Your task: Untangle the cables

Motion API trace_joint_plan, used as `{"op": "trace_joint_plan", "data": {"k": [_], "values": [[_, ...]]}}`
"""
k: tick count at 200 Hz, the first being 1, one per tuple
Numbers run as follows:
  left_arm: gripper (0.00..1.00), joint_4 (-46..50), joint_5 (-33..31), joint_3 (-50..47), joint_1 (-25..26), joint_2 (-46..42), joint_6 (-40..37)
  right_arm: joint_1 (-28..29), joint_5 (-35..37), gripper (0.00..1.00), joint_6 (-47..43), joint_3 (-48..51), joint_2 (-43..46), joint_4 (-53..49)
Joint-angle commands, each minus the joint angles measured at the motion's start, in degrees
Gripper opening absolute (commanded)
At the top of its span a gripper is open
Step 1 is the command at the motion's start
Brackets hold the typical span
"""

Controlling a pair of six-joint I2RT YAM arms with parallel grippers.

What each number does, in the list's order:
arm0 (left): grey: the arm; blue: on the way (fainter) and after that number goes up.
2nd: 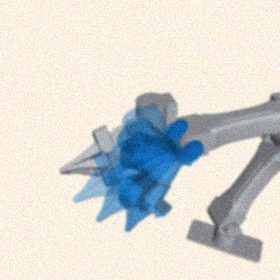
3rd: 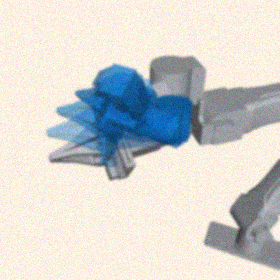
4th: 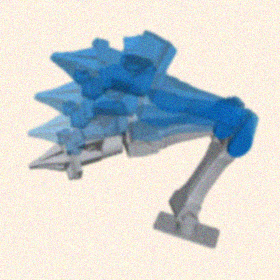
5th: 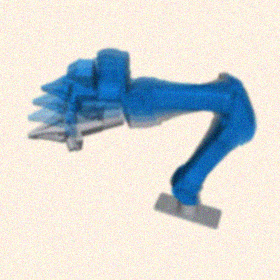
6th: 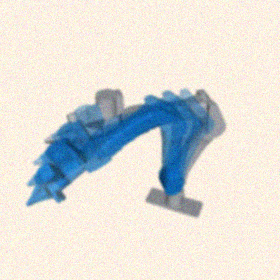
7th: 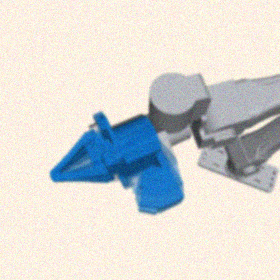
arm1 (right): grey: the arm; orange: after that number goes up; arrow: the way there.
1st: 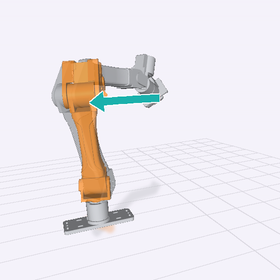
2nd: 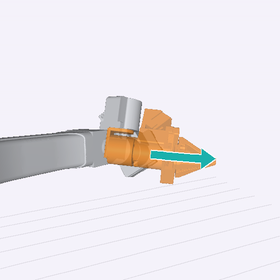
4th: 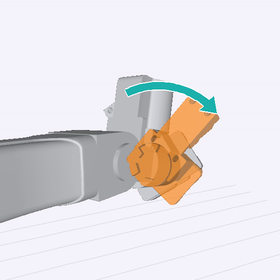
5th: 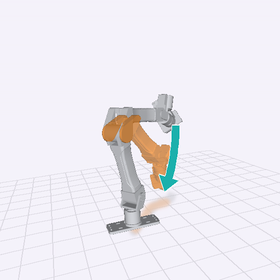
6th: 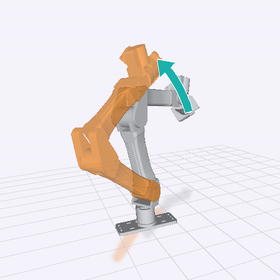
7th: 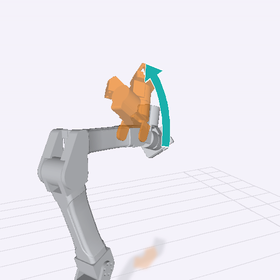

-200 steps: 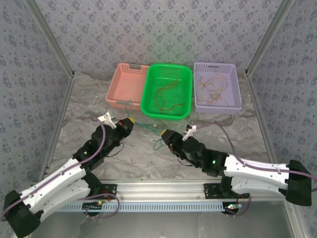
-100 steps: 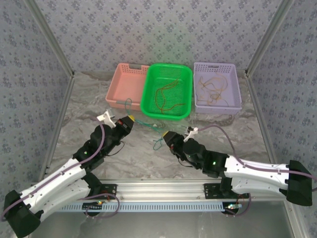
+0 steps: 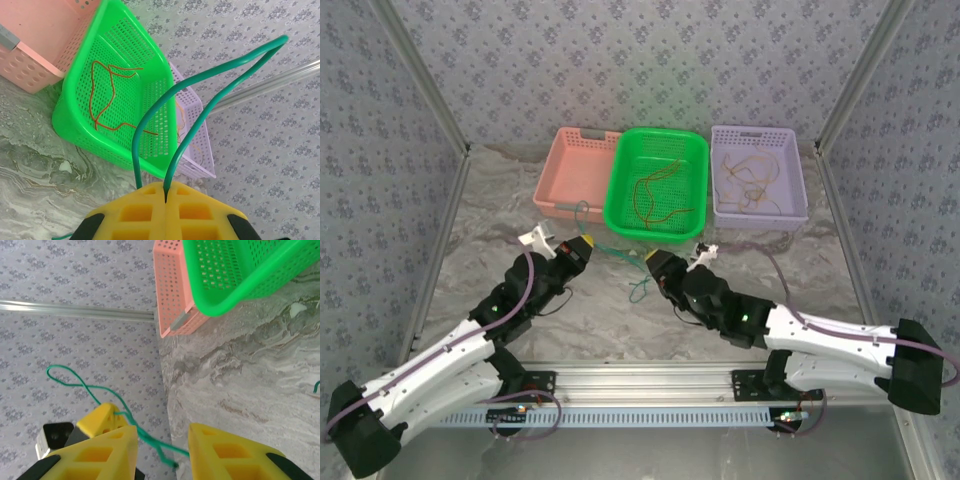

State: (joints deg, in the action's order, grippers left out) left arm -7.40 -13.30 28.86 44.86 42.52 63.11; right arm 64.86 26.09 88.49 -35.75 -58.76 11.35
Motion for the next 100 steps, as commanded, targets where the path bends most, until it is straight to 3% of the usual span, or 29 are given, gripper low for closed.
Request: {"op": "trace_joint_plan", "data": {"k": [1, 58, 100], "values": [[0.00, -2.4, -0.4, 0.0, 0.7, 0.0, 0.0, -1.1, -0.5, 0.34, -0.6, -2.3, -1.9, 1.8], [0.00, -2.8, -0.6, 0.1, 0.9, 0.7, 0.0, -0.9, -1.9, 0.26, 0.9, -2.9, -5.1, 3.1], [0.00, -3.5, -0.8, -0.1, 0.9, 1.1, 0.5, -0.5, -0.6, 0.00, 0.8, -3.2, -4.8, 1.0]]}}
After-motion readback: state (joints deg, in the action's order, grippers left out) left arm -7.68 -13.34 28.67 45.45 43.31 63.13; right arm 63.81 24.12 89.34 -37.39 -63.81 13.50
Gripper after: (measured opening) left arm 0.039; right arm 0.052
